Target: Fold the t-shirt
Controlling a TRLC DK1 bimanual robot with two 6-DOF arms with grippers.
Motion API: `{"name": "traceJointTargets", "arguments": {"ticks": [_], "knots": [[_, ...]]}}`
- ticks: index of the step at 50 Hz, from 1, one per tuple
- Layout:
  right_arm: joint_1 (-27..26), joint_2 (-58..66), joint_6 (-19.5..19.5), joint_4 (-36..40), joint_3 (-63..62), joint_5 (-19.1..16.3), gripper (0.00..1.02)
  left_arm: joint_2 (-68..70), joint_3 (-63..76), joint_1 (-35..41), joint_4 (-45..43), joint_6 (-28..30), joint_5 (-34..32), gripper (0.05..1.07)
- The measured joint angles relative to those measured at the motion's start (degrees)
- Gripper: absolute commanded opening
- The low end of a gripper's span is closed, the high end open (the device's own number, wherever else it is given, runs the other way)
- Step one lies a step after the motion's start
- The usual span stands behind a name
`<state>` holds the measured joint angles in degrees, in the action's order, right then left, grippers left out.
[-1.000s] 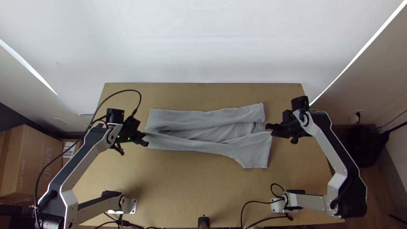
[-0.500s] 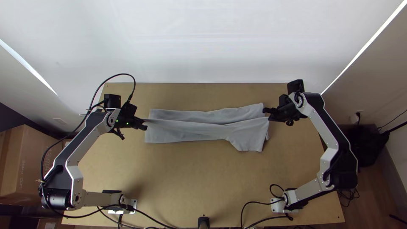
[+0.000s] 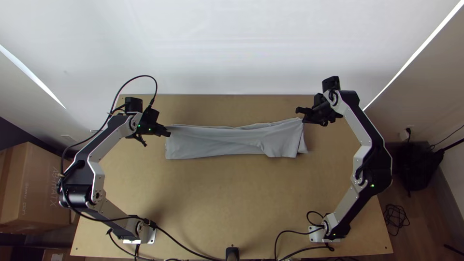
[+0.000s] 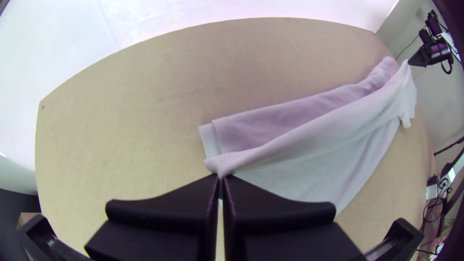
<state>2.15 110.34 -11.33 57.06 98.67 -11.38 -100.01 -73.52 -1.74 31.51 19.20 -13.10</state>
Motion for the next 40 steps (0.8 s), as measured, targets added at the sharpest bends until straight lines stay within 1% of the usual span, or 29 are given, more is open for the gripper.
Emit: {"name": "traceJointTargets", "arguments": {"ticks": [9, 16, 17, 18, 19, 20, 21, 22, 23, 24, 26, 27, 28, 31, 36, 40], "knots": [[0.0, 6.6, -0.6, 0.0, 6.0, 0.0, 0.02, -4.3, -2.6, 0.0, -0.9, -0.9, 0.0, 0.08], [0.0, 10.3, -0.6, -1.5, 6.9, 0.0, 0.03, -6.2, -2.8, 0.0, -1.3, -1.5, 0.0, 0.08], [0.0, 10.7, -0.7, -1.8, 6.9, 0.0, 0.05, -6.4, -2.8, 0.0, -1.3, -1.6, 0.0, 0.08], [0.0, 11.1, -0.7, -2.1, 6.9, 0.0, 0.12, -6.6, -2.8, 0.0, -1.5, -1.7, -0.1, 0.09], [0.0, 11.5, -0.9, -2.4, 6.9, 0.1, 0.20, -6.8, -2.8, -0.1, -1.5, -1.9, -0.5, 0.13], [0.0, 12.0, -0.9, -2.6, 6.9, 0.1, 0.29, -7.0, -2.8, -0.2, -1.7, -2.1, -1.0, 0.22], [0.0, 12.2, -1.0, -2.8, 6.9, 0.2, 0.37, -7.1, -2.8, -0.3, -1.7, -2.5, -1.5, 0.34], [0.0, 12.5, -1.1, -3.0, 6.9, 0.2, 0.44, -7.1, -2.8, -0.5, -1.7, -2.9, -2.1, 0.49], [0.0, 12.7, -1.2, -3.0, 6.9, 0.3, 0.52, -7.1, -2.7, -0.7, -1.7, -3.0, -2.8, 0.60], [-0.1, 12.8, -1.6, -3.3, 6.9, 0.3, 0.60, -7.1, -2.7, -0.9, -1.7, -3.4, -3.6, 0.67], [-0.2, 12.9, -1.9, -3.5, 6.9, 0.4, 0.77, -7.1, -2.7, -1.4, -1.8, -4.2, -4.7, 0.85], [-0.3, 12.9, -2.1, -3.6, 6.9, 0.4, 0.84, -6.9, -2.7, -1.7, -1.9, -4.6, -5.5, 0.96], [-0.4, 12.9, -2.1, -3.8, 6.9, 0.4, 0.88, -6.8, -2.7, -2.0, -2.0, -5.2, -6.3, 1.04], [-0.8, 12.6, -2.4, -4.3, 6.9, 0.4, 0.89, -6.2, -2.7, -2.9, -2.1, -6.3, -8.9, 1.03], [-1.7, 11.4, -3.3, -4.3, 6.9, 0.3, 0.91, -4.0, -2.0, -4.2, -2.1, -7.7, -10.7, 1.03], [-2.7, 9.2, -4.5, -4.3, 6.9, -1.7, 0.91, -1.5, -1.1, -5.4, -2.1, -8.1, -12.8, 1.03]]}}
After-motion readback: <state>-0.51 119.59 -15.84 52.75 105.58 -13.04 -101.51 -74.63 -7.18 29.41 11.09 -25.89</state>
